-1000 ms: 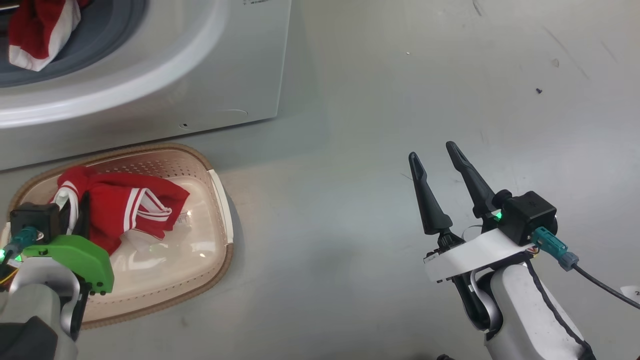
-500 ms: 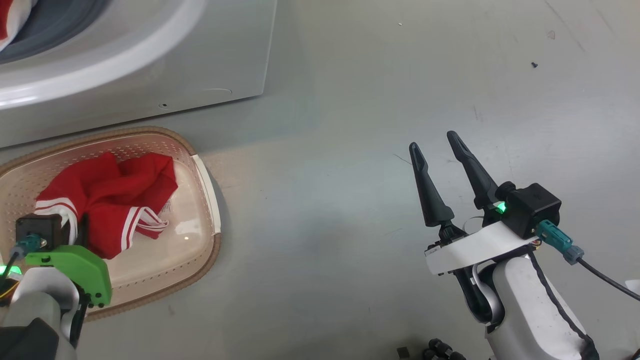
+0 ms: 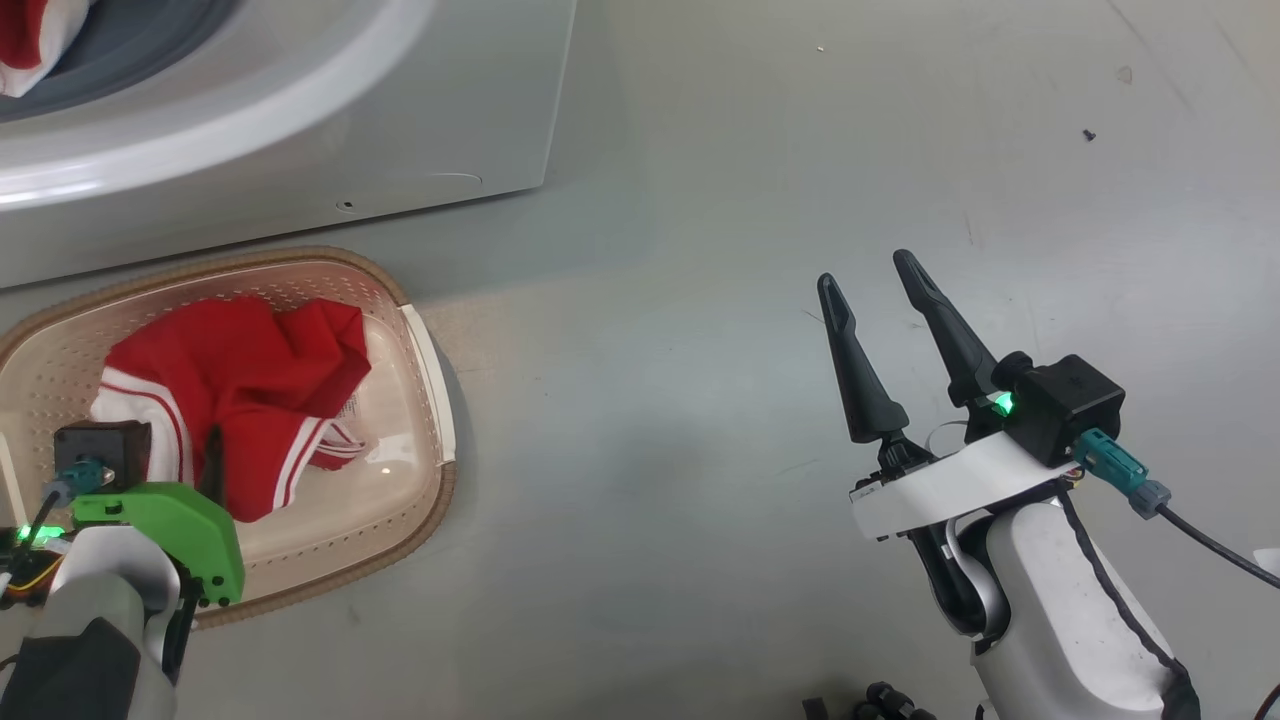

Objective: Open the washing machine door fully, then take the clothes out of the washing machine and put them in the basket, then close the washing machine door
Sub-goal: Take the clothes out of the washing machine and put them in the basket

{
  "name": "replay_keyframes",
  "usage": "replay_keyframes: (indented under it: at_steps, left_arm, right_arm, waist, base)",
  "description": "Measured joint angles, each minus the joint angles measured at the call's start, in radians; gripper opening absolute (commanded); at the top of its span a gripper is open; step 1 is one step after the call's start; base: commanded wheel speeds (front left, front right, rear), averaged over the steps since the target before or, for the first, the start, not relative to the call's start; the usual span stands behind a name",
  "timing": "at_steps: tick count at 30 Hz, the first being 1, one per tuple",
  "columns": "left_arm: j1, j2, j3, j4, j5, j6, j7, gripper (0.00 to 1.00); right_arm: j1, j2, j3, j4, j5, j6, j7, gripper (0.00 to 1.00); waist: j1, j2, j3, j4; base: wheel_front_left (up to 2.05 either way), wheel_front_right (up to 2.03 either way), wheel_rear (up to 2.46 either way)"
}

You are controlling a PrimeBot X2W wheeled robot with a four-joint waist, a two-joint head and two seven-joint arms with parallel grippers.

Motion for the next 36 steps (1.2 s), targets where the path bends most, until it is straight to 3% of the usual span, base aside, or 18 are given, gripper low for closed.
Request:
replay_keyframes:
  at_steps: [9, 22, 36]
  left_arm:
    - [-0.011, -0.013, -0.001, 0.05, 0.0, -0.001, -0.031, 1.0]
    - [-0.025, -0.078, -0.011, 0.071, -0.018, -0.004, -0.139, 1.0]
    - [-0.027, -0.112, -0.03, -0.031, -0.017, -0.014, -0.161, 1.0]
  right_arm:
    - [-0.001, 0.0, -0.021, 0.013, -0.002, 0.0, 0.0, 1.0]
    - [-0.002, 0.0, -0.052, 0.044, -0.019, 0.0, 0.0, 1.0]
    - [0.031, -0.005, -0.078, 0.084, -0.019, 0.009, 0.0, 1.0]
  waist:
    - [0.0, 0.0, -0.033, 0.013]
    - [0.0, 0.0, -0.133, 0.061]
    - [0.0, 0.0, -0.296, 0.147]
  base:
    - [0.0, 0.0, 0.0]
    - [0.0, 0.0, 0.0]
    - [0.0, 0.0, 0.0]
